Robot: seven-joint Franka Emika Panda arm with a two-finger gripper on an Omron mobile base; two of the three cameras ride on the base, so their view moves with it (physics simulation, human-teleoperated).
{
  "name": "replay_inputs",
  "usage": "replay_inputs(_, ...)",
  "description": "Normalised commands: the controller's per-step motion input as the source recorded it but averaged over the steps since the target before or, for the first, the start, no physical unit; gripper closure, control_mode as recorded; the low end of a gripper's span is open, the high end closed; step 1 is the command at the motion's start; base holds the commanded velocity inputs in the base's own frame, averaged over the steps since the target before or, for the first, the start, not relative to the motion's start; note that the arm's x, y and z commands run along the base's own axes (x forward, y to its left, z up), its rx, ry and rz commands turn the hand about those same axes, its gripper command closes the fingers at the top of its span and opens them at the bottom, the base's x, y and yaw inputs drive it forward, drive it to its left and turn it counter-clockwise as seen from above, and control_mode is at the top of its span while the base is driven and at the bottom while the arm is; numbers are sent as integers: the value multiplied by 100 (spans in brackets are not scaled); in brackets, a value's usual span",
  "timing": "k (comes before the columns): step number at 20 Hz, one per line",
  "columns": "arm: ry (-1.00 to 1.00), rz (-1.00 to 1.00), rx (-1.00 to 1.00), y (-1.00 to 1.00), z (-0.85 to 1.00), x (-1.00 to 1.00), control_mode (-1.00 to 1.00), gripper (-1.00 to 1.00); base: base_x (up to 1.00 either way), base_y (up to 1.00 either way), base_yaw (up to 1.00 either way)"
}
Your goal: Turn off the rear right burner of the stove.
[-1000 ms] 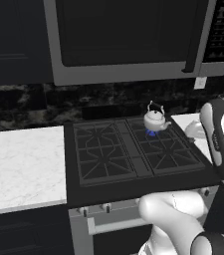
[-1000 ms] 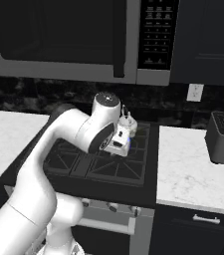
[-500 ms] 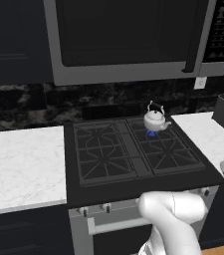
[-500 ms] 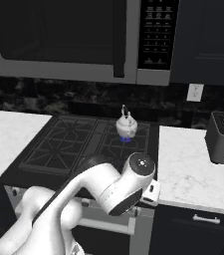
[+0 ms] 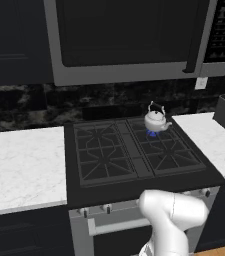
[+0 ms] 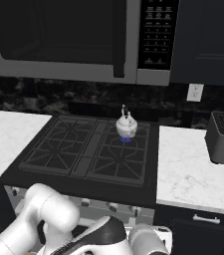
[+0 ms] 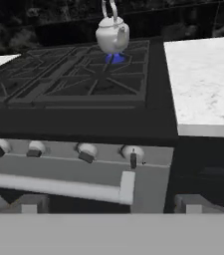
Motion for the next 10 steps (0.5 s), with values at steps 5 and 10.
replay_inputs(5,-52,14,-17,0,-37,-8,-100,-100,0,0,0)
replay_inputs(10,-19,3,-11,-1,-30,1,-100,-100,0,0,0)
